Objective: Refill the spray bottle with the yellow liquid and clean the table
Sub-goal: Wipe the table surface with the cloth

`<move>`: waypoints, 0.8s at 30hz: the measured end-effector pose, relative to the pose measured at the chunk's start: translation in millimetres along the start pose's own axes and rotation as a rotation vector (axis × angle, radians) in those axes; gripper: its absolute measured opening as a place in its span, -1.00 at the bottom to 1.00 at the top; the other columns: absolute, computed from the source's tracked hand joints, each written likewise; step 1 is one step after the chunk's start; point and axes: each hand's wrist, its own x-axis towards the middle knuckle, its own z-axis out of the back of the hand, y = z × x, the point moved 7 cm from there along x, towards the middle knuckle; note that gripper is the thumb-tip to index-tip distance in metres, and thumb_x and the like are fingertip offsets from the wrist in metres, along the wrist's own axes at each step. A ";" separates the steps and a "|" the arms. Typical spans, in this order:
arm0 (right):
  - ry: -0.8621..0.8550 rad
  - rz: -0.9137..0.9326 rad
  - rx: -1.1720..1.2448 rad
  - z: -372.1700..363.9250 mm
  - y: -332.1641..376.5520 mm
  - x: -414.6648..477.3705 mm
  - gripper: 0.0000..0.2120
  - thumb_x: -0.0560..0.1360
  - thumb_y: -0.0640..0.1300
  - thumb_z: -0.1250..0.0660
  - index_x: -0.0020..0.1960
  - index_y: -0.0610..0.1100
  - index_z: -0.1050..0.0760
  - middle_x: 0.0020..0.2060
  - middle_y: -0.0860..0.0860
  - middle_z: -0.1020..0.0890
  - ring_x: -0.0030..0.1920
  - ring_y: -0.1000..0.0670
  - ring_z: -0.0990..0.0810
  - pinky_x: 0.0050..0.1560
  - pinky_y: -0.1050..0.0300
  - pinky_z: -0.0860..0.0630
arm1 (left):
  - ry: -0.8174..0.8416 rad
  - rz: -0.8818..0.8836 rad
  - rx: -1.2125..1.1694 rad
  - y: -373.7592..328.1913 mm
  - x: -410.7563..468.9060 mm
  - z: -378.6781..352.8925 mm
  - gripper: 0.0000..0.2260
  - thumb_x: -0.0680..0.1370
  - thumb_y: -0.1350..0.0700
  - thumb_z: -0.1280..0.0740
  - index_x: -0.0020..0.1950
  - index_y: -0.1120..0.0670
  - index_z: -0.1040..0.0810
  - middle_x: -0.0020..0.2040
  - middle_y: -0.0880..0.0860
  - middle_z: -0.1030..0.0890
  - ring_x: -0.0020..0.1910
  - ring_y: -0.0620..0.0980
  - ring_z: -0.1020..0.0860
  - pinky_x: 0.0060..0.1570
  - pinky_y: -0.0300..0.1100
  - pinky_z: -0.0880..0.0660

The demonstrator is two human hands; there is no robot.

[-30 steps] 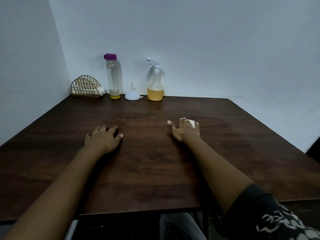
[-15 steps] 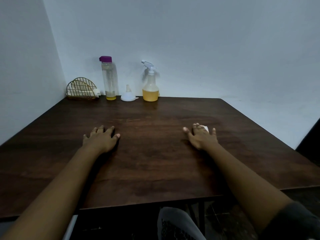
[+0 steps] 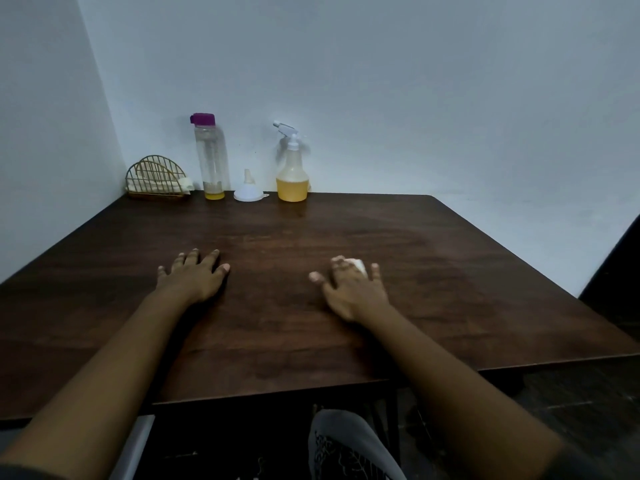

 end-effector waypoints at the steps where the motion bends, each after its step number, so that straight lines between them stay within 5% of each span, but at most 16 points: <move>1: -0.002 -0.072 -0.009 4.8 -25.6 -1.8 -0.24 0.52 0.36 0.20 0.55 -0.10 0.05 0.55 0.03 -0.01 0.54 0.07 0.08 0.46 -0.16 0.31 | 0.003 -0.001 -0.002 -0.5 -0.2 -0.3 -0.49 0.61 -0.22 0.09 0.55 -0.14 0.03 0.58 0.05 0.07 0.55 0.11 0.11 0.46 0.18 0.13; 5: 0.048 -0.239 -0.039 11.0 -62.4 -11.4 -0.20 0.50 0.38 0.25 0.55 -0.12 0.11 0.55 0.00 0.06 0.54 0.03 0.13 0.47 -0.16 0.31 | 0.007 0.000 -0.004 -0.5 -3.6 -1.6 -0.48 0.61 -0.23 0.09 0.55 -0.14 0.03 0.58 0.05 0.07 0.55 0.11 0.12 0.46 0.19 0.14; 13: 0.063 0.116 0.031 -19.7 76.8 -48.9 -0.22 0.51 0.37 0.22 0.55 -0.13 0.11 0.55 0.02 0.06 0.54 0.09 0.16 0.44 -0.09 0.39 | -0.057 -0.016 0.012 1.6 -17.5 -3.6 -0.48 0.60 -0.24 0.06 0.54 -0.13 -0.03 0.58 0.06 0.01 0.55 0.11 0.05 0.47 0.16 0.08; 20: -0.007 -0.202 -0.015 9.7 -63.9 -73.4 -0.25 0.52 0.36 0.21 0.56 -0.07 0.07 0.55 0.08 0.03 0.53 0.13 0.12 0.46 -0.14 0.31 | -0.114 -0.044 0.010 7.4 -24.2 -3.8 -0.48 0.59 -0.23 -0.01 0.52 -0.09 -0.14 0.56 0.07 -0.08 0.53 0.12 -0.06 0.45 0.15 -0.04; 24: -0.016 -0.255 -0.033 12.3 -60.4 -82.9 -0.21 0.51 0.36 0.24 0.55 -0.12 0.08 0.55 0.01 0.04 0.54 0.07 0.12 0.48 -0.14 0.30 | -0.144 -0.050 -0.016 7.4 -26.6 -0.3 -0.52 0.60 -0.19 -0.04 0.49 -0.07 -0.22 0.54 0.07 -0.17 0.50 0.12 -0.16 0.43 0.14 -0.15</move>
